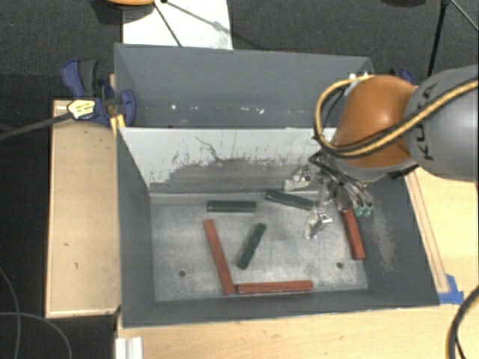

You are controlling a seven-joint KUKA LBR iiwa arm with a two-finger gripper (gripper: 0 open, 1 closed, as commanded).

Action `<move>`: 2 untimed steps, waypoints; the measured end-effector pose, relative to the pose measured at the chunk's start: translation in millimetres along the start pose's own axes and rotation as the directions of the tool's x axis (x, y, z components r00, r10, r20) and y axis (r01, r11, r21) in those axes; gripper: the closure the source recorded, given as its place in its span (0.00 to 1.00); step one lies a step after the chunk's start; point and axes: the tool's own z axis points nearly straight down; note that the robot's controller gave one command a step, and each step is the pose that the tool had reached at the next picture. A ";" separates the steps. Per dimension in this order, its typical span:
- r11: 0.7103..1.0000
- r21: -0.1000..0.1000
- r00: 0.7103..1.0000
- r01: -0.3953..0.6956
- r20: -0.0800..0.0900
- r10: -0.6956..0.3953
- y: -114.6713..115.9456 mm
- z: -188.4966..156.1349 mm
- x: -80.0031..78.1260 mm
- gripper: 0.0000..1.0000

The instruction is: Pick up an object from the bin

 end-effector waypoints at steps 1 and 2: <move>0.997 -0.005 0.997 0.078 -0.023 -0.078 27.0 30.4 -8.3 0.00; 0.978 -0.004 0.978 0.210 -0.010 -0.210 48.6 52.6 -3.5 0.00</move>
Offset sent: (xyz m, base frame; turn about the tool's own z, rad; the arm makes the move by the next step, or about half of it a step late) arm -0.0100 0.0557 -0.0639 -0.2309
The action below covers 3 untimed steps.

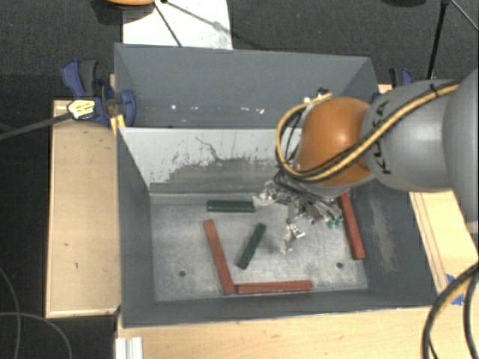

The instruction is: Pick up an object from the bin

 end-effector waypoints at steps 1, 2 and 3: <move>0.977 -0.005 0.977 -0.215 0.003 0.215 85.5 14.1 -21.3 1.00; 0.977 -0.005 0.977 -0.214 0.003 0.214 85.5 14.1 -21.3 1.00; 0.981 -0.001 0.981 -0.195 -0.007 0.195 68.2 -106.2 -30.6 1.00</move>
Offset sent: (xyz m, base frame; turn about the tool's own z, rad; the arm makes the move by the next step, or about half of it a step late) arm 0.0000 0.0000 0.0000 0.0000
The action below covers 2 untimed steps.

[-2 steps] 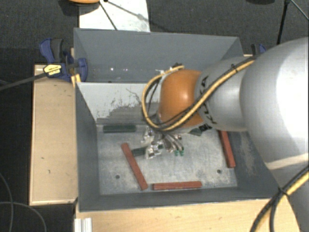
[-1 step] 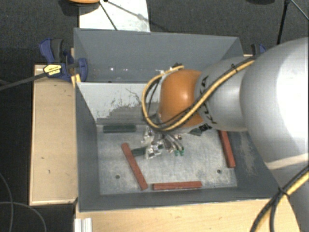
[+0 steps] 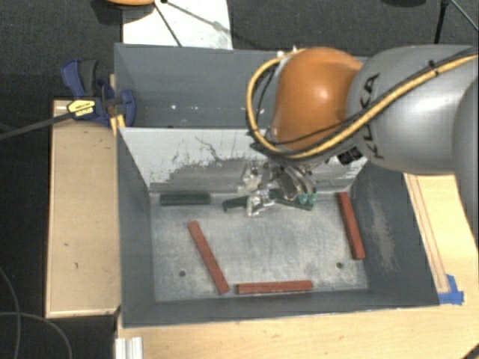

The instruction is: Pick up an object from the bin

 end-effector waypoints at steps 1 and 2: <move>1.000 0.000 1.000 0.001 0.000 -0.001 0.0 0.1 0.1 1.00; 0.995 -0.001 0.995 0.100 -0.004 -0.100 -21.5 -39.2 11.1 1.00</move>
Offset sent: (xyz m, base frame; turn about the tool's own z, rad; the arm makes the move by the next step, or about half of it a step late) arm -0.0204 -0.0756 0.1305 -0.3055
